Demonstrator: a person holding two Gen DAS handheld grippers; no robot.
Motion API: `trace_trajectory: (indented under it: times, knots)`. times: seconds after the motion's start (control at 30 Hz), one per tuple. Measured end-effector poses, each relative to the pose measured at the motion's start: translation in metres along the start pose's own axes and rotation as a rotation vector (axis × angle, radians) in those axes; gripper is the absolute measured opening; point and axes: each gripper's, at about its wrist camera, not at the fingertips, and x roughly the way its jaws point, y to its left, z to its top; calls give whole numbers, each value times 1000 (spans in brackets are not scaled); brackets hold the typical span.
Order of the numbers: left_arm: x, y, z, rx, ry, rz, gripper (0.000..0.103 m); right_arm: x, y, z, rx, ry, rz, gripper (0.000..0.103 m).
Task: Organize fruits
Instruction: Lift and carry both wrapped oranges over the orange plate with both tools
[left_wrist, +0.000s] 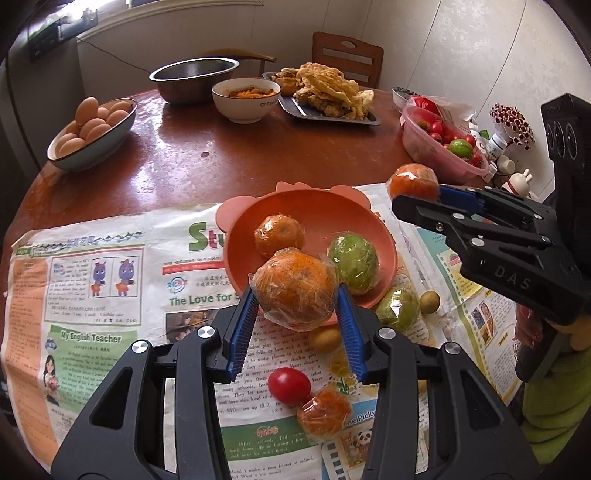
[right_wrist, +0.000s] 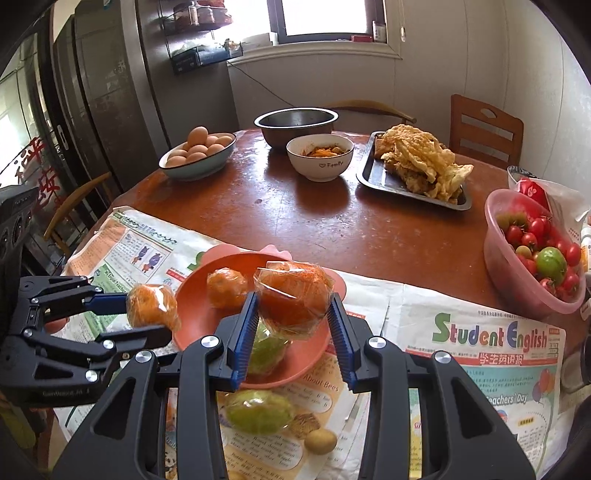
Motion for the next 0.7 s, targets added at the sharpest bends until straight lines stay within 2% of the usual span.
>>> trace_trajectory:
  times: [0.7]
  knots:
    - [42, 5, 7, -4, 63, -16, 35, 68, -4, 14, 12, 129, 74, 37]
